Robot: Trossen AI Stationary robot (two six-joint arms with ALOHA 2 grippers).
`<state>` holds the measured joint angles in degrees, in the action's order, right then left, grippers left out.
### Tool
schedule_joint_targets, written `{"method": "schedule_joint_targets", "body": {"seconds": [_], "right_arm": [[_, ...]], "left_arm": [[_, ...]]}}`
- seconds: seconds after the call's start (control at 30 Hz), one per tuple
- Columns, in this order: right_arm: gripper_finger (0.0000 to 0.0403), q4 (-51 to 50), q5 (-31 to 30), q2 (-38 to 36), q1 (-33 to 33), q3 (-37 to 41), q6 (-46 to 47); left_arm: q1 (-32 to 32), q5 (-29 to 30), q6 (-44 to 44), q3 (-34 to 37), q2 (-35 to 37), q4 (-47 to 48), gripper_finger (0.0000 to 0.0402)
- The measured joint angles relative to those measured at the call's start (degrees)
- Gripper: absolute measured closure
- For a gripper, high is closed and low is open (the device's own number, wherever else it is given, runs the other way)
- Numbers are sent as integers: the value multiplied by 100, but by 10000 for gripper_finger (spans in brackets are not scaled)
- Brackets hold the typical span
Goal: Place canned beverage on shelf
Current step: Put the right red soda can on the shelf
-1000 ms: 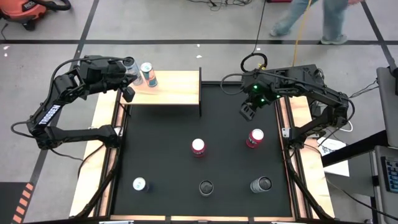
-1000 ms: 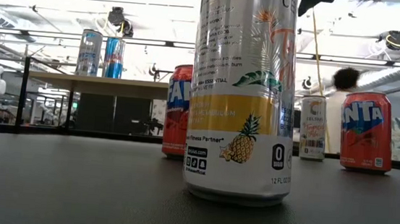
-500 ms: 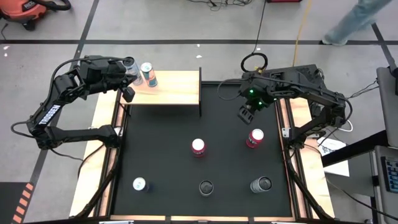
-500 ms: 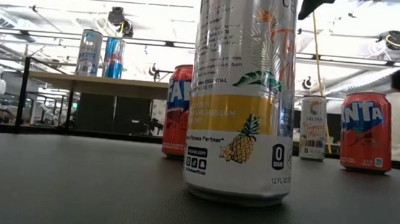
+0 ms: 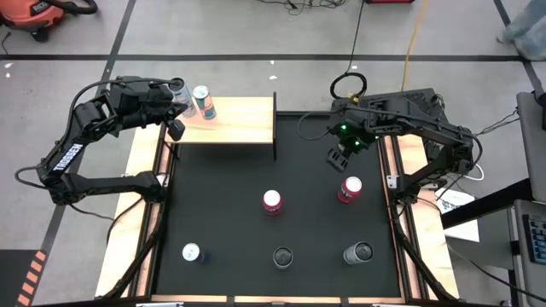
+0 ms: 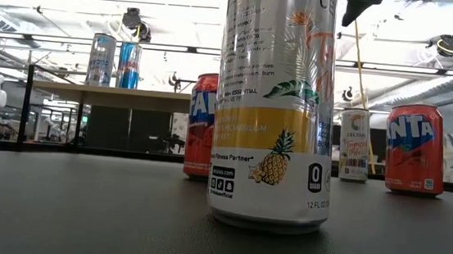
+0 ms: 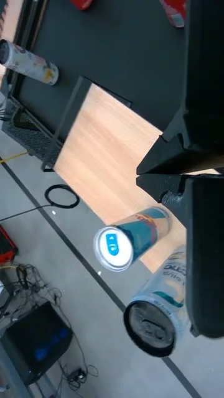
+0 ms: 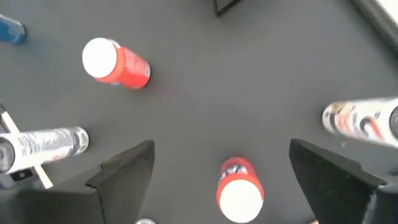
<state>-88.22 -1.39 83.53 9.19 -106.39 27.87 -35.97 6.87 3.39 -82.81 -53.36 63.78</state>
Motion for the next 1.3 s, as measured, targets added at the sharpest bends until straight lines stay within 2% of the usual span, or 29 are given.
{"method": "schedule_joint_targets", "body": {"seconds": [0.2, 0.6, 0.8, 0.93, 1.1, 1.3], "right_arm": [[48, -171, -5, -11, -284, 187, 275], [50, -15, 2, -13, -1177, 1651, 1017], [50, -158, 7, -84, -1272, 2059, 1436], [50, -169, -97, -531, -1276, 2406, 1806], [50, -33, -174, -1607, -1347, 3079, 2466], [51, 1210, -284, -2497, -1344, 3688, 2964]], "left_arm": [[-1, 0, -2, 0, 0, 144, 401], [-1, 0, 1, 0, -2, 150, 401], [0, 0, 1, 1, 0, 148, 401], [-2, 0, 1, 2, 0, 157, 401], [-1, -2, 2, 2, 0, 239, 401], [0, -4, 1, 2, -2, 277, 401]]}}
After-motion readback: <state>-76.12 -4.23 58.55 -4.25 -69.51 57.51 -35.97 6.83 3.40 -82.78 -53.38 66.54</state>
